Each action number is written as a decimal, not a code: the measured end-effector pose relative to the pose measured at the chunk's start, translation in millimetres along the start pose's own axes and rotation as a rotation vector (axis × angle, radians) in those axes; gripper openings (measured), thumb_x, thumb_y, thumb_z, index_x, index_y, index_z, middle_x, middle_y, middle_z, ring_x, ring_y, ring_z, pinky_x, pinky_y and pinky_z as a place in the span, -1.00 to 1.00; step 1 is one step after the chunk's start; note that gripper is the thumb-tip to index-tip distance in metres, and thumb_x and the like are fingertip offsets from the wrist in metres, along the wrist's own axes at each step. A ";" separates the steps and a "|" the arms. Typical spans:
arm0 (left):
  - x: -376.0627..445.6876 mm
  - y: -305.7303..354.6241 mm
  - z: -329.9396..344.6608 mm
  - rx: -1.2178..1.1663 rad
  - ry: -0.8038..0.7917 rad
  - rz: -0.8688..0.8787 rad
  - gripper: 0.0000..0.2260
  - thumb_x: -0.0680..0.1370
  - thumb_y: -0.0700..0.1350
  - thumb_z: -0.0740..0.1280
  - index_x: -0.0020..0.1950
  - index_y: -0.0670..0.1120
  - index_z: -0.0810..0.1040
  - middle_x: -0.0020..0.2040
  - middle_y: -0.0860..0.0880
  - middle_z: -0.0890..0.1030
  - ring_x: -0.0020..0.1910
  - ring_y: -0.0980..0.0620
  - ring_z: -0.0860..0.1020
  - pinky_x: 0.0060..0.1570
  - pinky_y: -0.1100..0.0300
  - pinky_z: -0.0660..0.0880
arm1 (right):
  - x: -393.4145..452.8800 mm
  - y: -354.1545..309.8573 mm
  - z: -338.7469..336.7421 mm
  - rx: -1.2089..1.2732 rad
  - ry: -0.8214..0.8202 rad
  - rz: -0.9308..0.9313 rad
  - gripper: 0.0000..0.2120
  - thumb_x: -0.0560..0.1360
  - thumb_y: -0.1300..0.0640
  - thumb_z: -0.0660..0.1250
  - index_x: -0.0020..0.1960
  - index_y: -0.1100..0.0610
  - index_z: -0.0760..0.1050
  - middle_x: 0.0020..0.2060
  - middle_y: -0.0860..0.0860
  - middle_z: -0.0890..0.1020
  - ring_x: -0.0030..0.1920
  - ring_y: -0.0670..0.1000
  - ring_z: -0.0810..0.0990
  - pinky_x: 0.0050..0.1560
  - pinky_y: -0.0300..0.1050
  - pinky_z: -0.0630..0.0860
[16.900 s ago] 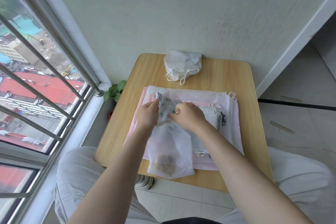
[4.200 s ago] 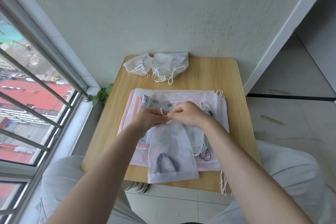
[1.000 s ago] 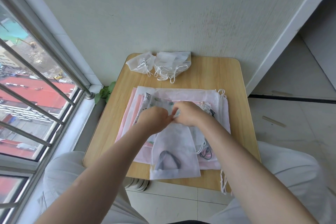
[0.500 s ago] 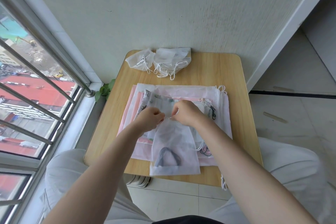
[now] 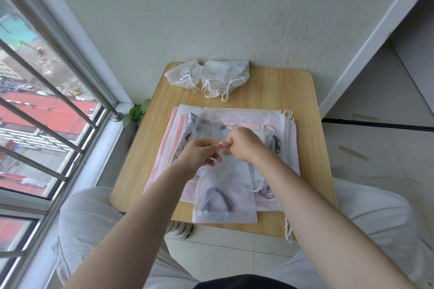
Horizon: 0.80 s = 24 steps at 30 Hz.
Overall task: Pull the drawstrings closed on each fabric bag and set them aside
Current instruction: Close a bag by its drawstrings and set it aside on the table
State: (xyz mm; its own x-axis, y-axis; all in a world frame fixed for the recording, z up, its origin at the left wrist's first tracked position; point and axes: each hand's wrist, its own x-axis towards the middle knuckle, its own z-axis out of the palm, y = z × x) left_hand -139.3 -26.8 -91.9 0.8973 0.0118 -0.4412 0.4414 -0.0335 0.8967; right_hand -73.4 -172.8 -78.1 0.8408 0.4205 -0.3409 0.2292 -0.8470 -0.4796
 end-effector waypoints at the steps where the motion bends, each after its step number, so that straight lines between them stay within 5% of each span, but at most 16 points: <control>1: 0.9 -0.4 0.9 -0.008 0.001 -0.001 -0.83 0.61 -0.19 0.31 0.08 -0.19 0.68 -0.08 -0.05 0.68 -0.33 0.08 0.54 -0.34 0.24 0.40 | -0.7 0.5 0.6 0.001 0.000 0.005 -0.83 0.49 0.06 0.43 -0.21 0.14 0.61 -0.05 0.11 0.65 -0.04 0.13 0.63 -0.18 -0.14 0.44; 5: 3.0 -1.4 4.6 -0.011 0.084 -0.008 -0.86 0.57 -0.13 0.38 0.02 -0.12 0.72 -0.14 0.00 0.69 -0.45 0.10 0.44 -0.45 0.28 0.25 | -3.0 1.2 -0.5 0.029 -0.002 -0.001 -0.77 0.48 0.01 0.43 -0.15 0.19 0.63 -0.16 0.11 0.63 -0.13 0.11 0.59 -0.23 -0.14 0.39; 9: 9.7 0.8 10.7 0.104 0.223 -0.004 -0.85 0.52 -0.08 0.45 -0.09 -0.16 0.71 -0.44 0.02 0.53 -0.53 0.10 0.32 -0.52 0.34 0.25 | -1.3 3.9 -8.9 0.090 -0.072 0.023 -0.53 0.41 -0.07 0.48 -0.44 0.16 0.33 -0.46 0.05 0.30 -0.42 0.01 0.27 -0.40 -0.11 0.14; 12: 13.1 5.6 14.5 0.271 0.190 0.040 -0.84 0.57 -0.18 0.34 -0.13 -0.17 0.69 -0.50 0.05 0.43 -0.48 0.08 0.32 -0.53 0.35 0.25 | 2.4 4.8 -16.8 0.163 -0.117 0.057 -0.71 0.43 0.02 0.40 -0.33 0.13 0.39 -0.39 0.06 0.33 -0.34 0.01 0.31 -0.32 -0.15 0.19; 14: 13.6 8.5 15.3 0.344 0.160 0.056 -0.80 0.59 -0.24 0.28 -0.13 -0.15 0.68 -0.47 0.12 0.50 -0.49 0.14 0.33 -0.52 0.38 0.26 | 4.7 2.8 -21.5 0.295 -0.096 0.088 -0.87 0.42 0.11 0.35 -0.25 0.13 0.47 -0.38 0.03 0.35 -0.35 -0.01 0.34 -0.29 -0.15 0.22; 17: 14.9 8.5 14.1 0.357 0.118 0.053 -0.81 0.58 -0.26 0.26 -0.06 -0.27 0.66 -0.29 0.17 0.61 -0.49 0.22 0.37 -0.51 0.45 0.28 | 7.9 -2.4 -27.0 0.422 -0.061 0.096 -0.77 0.47 0.10 0.33 -0.21 0.28 0.58 -0.40 -0.01 0.42 -0.39 -0.06 0.41 -0.32 -0.17 0.31; 21: 18.0 4.8 14.6 0.362 0.108 0.067 -0.81 0.55 -0.17 0.36 -0.18 -0.26 0.64 -0.08 0.12 0.67 -0.45 0.30 0.44 -0.44 0.47 0.31 | 7.0 -16.2 -31.4 0.551 -0.021 -0.017 -0.78 0.51 -0.01 0.38 -0.15 0.14 0.65 -0.21 0.11 0.64 -0.17 0.10 0.57 -0.10 -0.12 0.49; 24: 18.7 3.7 12.7 0.325 0.158 0.056 -0.78 0.58 -0.16 0.34 -0.18 -0.27 0.65 -0.04 0.02 0.69 -0.49 0.32 0.43 -0.44 0.46 0.32 | 6.8 -18.9 -30.6 0.847 0.060 -0.092 -0.79 0.51 -0.01 0.41 0.08 0.06 0.64 -0.05 -0.10 0.68 -0.05 -0.22 0.63 -0.07 -0.43 0.47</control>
State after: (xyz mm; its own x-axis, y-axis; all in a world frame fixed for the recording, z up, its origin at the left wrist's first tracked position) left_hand -120.9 -39.3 -97.3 0.9208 0.1541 -0.3582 0.3900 -0.3537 0.8502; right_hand -56.9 -163.9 -46.6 0.8666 0.4381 -0.2389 -0.1258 -0.2715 -0.9542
